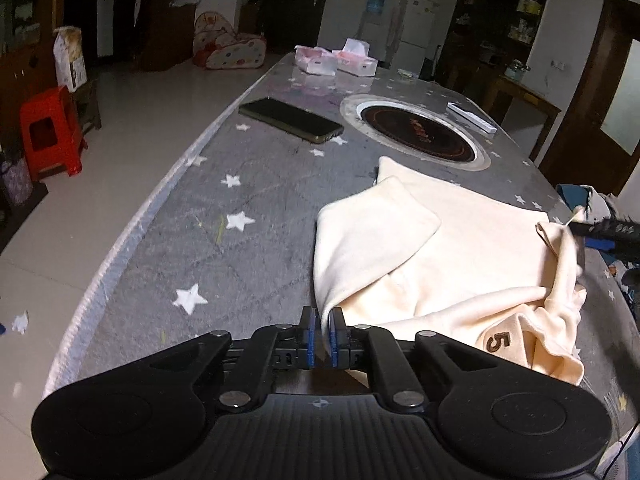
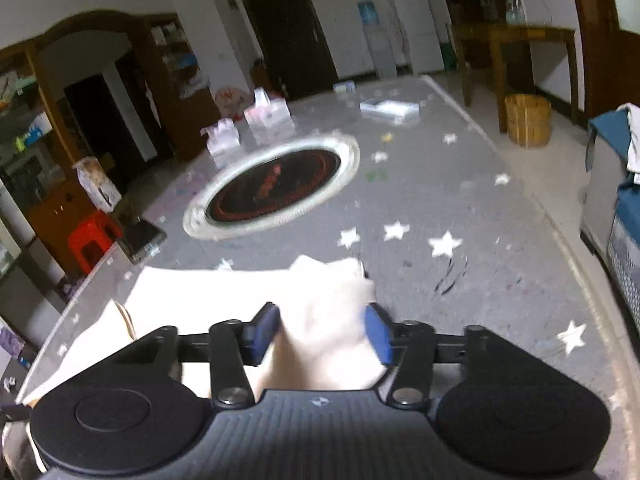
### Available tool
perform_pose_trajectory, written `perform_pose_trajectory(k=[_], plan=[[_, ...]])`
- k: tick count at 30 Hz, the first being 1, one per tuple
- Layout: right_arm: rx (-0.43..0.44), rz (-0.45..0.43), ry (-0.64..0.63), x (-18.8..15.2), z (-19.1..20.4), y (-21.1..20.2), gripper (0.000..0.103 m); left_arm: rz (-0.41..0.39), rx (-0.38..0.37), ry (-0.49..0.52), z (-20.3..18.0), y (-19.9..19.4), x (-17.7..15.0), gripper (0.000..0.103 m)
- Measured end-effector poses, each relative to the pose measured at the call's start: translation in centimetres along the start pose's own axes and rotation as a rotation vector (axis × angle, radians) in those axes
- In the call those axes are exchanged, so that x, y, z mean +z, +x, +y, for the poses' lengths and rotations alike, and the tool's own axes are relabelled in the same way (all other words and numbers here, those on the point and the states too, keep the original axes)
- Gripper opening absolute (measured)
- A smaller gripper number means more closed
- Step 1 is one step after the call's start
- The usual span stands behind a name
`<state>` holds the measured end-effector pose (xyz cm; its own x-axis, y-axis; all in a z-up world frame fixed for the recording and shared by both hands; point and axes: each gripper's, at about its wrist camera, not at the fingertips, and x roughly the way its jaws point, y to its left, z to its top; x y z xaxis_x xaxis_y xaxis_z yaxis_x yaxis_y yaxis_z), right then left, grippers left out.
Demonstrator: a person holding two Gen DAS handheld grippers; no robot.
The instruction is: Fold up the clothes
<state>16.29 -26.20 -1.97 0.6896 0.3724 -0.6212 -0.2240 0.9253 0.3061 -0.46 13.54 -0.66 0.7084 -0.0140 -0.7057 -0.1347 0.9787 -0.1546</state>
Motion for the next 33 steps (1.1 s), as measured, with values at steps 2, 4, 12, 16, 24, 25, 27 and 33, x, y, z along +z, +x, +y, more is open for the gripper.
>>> perform_pose_trajectory(k=[2, 4, 12, 16, 24, 25, 27, 33], plan=[[-0.004, 0.018, -0.002, -0.7, -0.3, 0.4, 0.016, -0.018, 0.0, 0.016, -0.3, -0.3, 0.4, 0.015], [-0.002, 0.005, -0.02, -1.2, -0.5, -0.2, 0.011, -0.035, -0.009, 0.033, -0.8, -0.3, 1.0, 0.021], [-0.028, -0.181, -0.067, -2.9, -0.6, -7.5, 0.01, -0.057, -0.102, 0.193, -6.5, 3.9, 4.2, 0.025], [-0.064, -0.256, -0.028, -4.9, -1.6, -12.3, 0.011, -0.026, -0.108, 0.262, -9.1, 7.6, 5.1, 0.037], [-0.205, -0.151, 0.067, -8.7, -5.3, -13.7, 0.021, 0.019, -0.076, 0.324, -10.7, 12.2, 5.1, 0.04], [-0.205, -0.154, 0.061, -8.7, -5.2, -13.7, 0.022, 0.014, -0.076, 0.331, -10.7, 12.2, 5.1, 0.037], [-0.206, -0.159, 0.048, -8.5, -5.0, -13.8, 0.028, 0.007, -0.086, 0.317, -10.2, 12.1, 5.3, 0.015], [-0.164, -0.154, -0.015, -8.0, -3.6, -13.4, 0.044, -0.065, -0.094, 0.193, -7.2, 9.5, 6.5, 0.004]])
